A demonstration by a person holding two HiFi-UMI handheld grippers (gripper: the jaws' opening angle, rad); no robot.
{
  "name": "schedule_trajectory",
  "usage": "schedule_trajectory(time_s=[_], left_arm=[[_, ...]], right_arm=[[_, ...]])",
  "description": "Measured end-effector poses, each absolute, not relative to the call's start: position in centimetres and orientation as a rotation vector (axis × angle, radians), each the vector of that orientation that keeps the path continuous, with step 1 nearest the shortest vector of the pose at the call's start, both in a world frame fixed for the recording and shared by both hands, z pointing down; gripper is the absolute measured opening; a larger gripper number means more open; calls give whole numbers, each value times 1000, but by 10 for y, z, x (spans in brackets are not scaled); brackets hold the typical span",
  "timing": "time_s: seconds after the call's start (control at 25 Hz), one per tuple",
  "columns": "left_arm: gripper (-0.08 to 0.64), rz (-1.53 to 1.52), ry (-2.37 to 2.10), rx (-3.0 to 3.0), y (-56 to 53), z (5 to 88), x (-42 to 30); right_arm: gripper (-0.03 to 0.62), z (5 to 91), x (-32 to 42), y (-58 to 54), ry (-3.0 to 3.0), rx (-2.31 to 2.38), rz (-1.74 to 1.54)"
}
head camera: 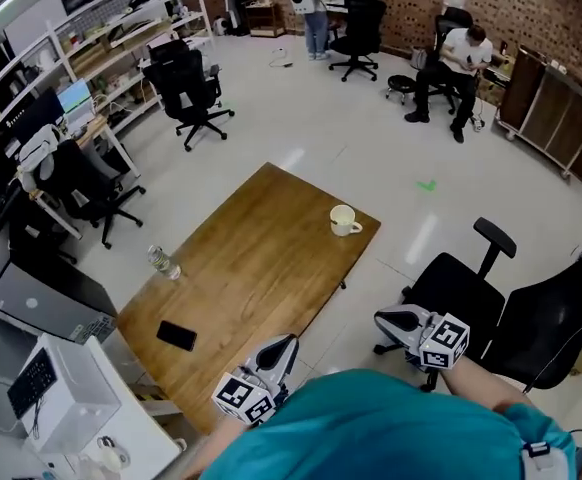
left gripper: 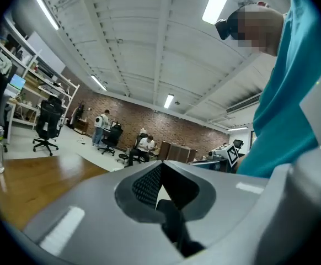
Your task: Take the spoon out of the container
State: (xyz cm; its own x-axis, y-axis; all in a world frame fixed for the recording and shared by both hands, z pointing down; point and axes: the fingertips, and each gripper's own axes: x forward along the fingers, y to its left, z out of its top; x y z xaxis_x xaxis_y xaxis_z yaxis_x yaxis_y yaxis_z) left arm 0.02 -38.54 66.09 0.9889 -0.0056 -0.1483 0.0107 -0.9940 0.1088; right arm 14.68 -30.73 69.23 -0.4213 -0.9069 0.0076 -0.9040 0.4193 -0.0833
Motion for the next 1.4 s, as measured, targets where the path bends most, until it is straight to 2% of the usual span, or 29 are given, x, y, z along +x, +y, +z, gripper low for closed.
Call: schedule_trajectory(time_s=[0.24, 0.44, 0.84, 1.04, 1.16, 1.28, 1.4], left_arm=[[0, -175, 132, 2981, -472, 705, 61], [0, -71, 120, 2936, -505, 712, 116], [5, 333, -70, 2627, -546, 778, 290], [92, 434, -157, 2297, -610, 833, 338], [139, 460, -208, 2102, -663, 870, 371], [191, 469, -191, 2000, -698, 887, 393], [208, 494, -166, 1969, -721, 899, 407]], right_arm=[[2, 722, 192, -379, 2566, -1787, -140], [2, 716, 240, -396, 2537, -1794, -117], [2, 714, 390, -411, 2561, -1610, -103], [2, 718, 419, -438, 2544, -1591, -213], [2, 719, 445, -463, 2529, -1635, -157], [2, 721, 438, -478, 2499, -1693, -257], [2, 731, 427, -488, 2471, -1757, -265]])
